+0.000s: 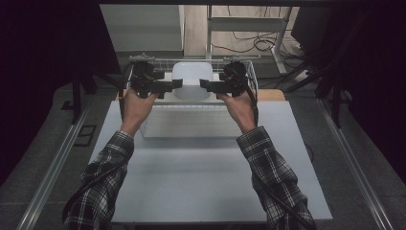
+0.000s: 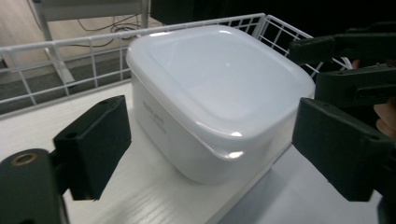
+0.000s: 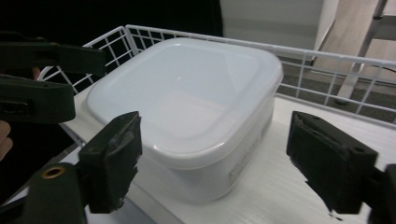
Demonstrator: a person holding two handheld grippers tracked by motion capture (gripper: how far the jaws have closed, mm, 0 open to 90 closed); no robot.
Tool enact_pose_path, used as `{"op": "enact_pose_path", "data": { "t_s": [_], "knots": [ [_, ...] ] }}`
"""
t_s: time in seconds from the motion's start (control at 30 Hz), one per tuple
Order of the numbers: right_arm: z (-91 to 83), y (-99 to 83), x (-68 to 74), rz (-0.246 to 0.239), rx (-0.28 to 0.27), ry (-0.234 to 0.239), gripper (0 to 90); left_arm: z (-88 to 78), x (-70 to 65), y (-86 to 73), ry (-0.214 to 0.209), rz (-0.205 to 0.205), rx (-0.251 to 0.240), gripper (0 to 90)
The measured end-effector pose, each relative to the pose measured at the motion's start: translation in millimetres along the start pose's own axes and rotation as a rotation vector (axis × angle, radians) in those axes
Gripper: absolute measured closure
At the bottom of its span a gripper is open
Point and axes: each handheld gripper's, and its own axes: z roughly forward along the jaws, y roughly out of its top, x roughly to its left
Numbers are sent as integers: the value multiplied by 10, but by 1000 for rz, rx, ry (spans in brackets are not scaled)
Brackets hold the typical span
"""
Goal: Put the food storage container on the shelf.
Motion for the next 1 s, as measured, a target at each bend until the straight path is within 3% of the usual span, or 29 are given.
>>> {"op": "enact_pose_path", "data": {
  "t_s": [0.1, 0.2, 0.73, 1.0],
  "knots": [
    [0, -21, 15, -6, 1, 12, 126, -25, -14, -32, -21, 19, 9, 69],
    [3, -57, 42, -41, 17, 19, 81, -56, -44, -91, -34, 54, 23, 59],
    [-94, -214, 99, -88, 52, 34, 46, -83, -79, -332, -84, 47, 45, 52],
    [-158, -329, 159, -130, 68, 36, 37, -135, -163, -450, -85, 87, 62, 58]
  ]
}}
